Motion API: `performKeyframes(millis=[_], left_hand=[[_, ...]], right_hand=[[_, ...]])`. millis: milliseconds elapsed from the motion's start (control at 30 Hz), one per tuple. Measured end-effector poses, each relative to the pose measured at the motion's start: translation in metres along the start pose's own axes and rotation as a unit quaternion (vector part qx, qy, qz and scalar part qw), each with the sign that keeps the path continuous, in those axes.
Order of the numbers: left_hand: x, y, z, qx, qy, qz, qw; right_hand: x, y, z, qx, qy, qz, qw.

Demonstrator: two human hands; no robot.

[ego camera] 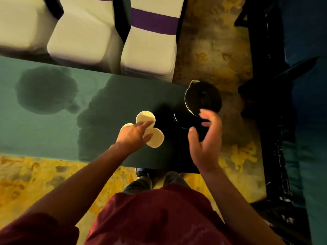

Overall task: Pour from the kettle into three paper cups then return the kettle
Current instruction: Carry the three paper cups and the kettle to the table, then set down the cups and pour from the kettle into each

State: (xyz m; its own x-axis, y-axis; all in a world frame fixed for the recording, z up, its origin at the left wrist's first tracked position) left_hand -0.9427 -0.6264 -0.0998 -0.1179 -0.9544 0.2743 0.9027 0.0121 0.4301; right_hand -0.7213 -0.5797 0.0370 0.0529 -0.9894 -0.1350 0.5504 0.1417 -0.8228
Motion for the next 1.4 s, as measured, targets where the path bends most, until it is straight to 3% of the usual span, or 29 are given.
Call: performKeyframes(millis=[233, 333, 433, 467, 533, 633, 833, 1400], left_hand=[[0.016, 0.011, 0.018, -0.023, 0.044, -0.043, 0.998], [0.035, 0.017, 0.048, 0.013, 0.179, -0.082, 0.98], [0.059, -0.005, 0.061, 0.042, 0.284, 0.007, 0.958], [0.061, -0.016, 0.054, 0.05, 0.27, 0.062, 0.96], [0.06, -0.036, 0.027, 0.063, 0.159, 0.161, 0.972], [0.054, -0.046, -0.009, 0.122, 0.038, 0.207, 0.97], [0.053, -0.042, -0.021, 0.164, 0.063, 0.194, 0.965], [0.073, -0.053, -0.021, 0.166, 0.086, 0.208, 0.96]], right_hand=[[0.032, 0.019, -0.064, 0.044, -0.093, -0.068, 0.992], [0.032, 0.036, -0.079, 0.105, -0.108, -0.116, 0.982], [0.031, 0.055, -0.098, 0.196, -0.185, -0.171, 0.948], [0.03, 0.061, -0.104, 0.232, -0.211, -0.183, 0.932], [0.027, 0.067, -0.113, 0.288, -0.247, -0.199, 0.904], [0.024, 0.073, -0.122, 0.356, -0.288, -0.214, 0.863], [0.026, 0.078, -0.119, 0.408, -0.278, -0.212, 0.843], [0.052, 0.098, -0.094, 0.323, -0.301, -0.264, 0.858]])
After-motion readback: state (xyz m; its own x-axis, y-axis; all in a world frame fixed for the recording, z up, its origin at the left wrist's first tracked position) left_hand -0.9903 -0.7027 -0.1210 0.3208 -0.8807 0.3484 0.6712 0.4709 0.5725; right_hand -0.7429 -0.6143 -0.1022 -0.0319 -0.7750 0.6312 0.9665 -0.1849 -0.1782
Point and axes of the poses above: each hand's wrist, its own x-axis away from the middle knuckle, its own z-axis out of the back of the hand, y = z × x, the point moved 7 cm from there along -x, towards the middle knuckle, and after that the axes turned 11 degrees about -z, right-handed, at the moved point
